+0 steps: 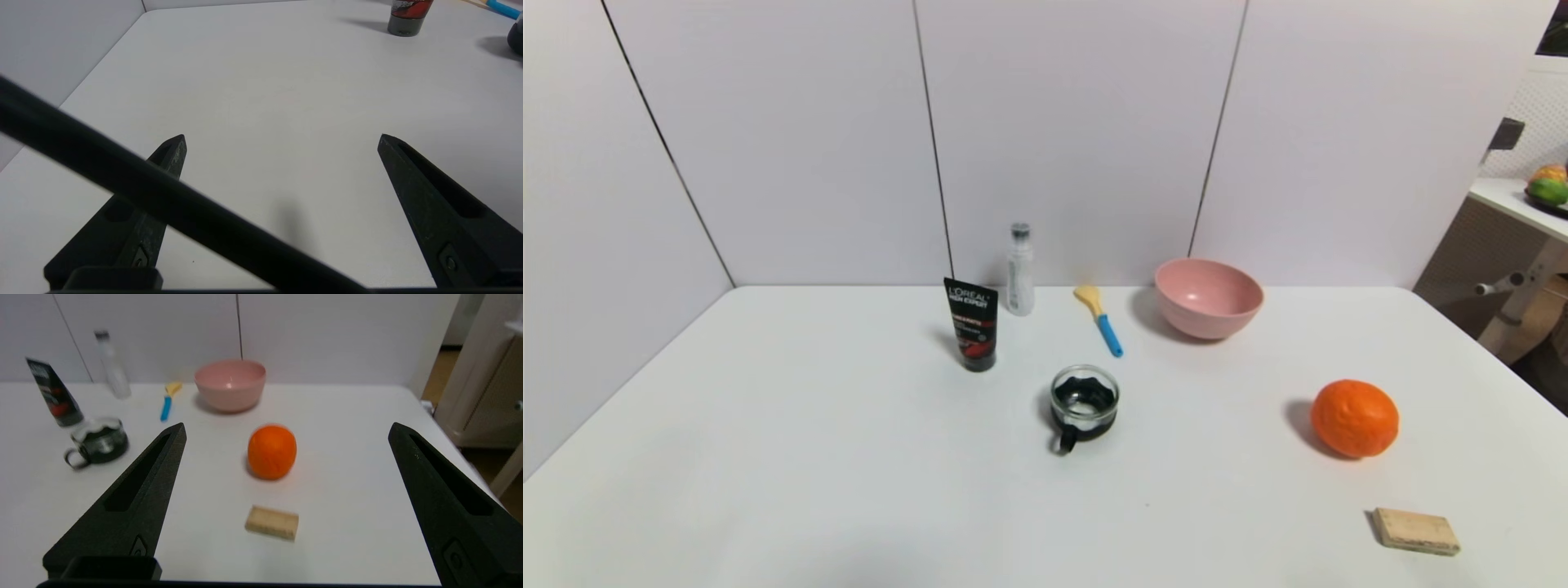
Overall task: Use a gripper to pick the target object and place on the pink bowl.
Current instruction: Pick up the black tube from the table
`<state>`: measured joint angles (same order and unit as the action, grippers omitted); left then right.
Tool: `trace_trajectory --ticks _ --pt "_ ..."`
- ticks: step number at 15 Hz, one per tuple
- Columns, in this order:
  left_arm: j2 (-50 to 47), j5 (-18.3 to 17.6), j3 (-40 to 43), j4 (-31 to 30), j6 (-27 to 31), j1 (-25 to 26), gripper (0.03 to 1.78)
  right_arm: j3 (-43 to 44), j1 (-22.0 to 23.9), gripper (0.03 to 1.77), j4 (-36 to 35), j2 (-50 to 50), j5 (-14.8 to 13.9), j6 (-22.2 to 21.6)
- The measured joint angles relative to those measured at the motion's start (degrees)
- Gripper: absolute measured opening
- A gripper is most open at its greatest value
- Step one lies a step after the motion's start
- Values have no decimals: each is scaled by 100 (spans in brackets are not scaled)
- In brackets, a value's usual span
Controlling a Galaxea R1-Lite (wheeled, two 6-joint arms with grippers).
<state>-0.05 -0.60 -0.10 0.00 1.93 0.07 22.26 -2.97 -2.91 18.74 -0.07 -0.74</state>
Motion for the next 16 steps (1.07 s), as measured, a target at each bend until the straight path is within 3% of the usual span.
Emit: trace_trajectory --ticks 5,11,14,16 --pt "0 0 0 0 0 0 169 3053 -664 171 -144 2415 -28 17" --pt "0 -2 0 0 -2 0 169 5997 -2018 171 -74 5364 80 -18" --pt "0 -2 0 0 -2 0 169 7496 -2481 171 282 6754 652 1" --pt "0 -2 0 0 -2 0 169 8149 -2728 171 495 7553 1523 107"
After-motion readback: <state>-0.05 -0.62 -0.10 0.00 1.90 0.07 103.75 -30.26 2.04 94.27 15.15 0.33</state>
